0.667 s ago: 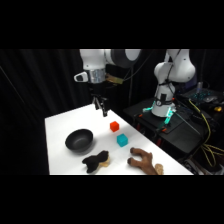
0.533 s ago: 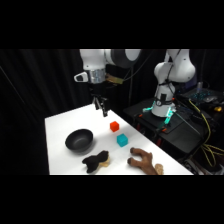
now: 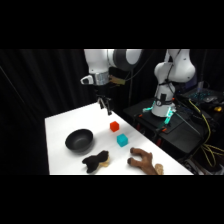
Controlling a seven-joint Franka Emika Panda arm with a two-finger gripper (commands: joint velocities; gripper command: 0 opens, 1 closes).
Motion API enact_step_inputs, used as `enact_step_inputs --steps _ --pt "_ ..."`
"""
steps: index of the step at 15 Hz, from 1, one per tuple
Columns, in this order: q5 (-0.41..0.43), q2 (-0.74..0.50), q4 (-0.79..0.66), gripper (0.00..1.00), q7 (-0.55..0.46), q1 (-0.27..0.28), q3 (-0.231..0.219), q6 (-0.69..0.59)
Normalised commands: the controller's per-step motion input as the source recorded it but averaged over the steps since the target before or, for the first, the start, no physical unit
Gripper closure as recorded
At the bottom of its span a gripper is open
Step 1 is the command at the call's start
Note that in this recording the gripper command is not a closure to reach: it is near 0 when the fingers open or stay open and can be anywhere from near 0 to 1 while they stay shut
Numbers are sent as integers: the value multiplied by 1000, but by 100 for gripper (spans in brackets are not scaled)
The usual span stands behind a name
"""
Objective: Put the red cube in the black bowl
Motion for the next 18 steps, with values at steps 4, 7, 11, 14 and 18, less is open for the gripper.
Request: enact_step_inputs --steps 4,7,11,14,18 --pt "54 -505 -561 0 -232 -55 -72 297" --pt "52 -325 -490 0 -232 -38 -76 472" --pt "107 -93 -349 0 -329 -35 -89 518" --pt "200 70 -194 0 -395 -24 -79 456" --pt "357 165 -54 0 -459 -1 -45 326"
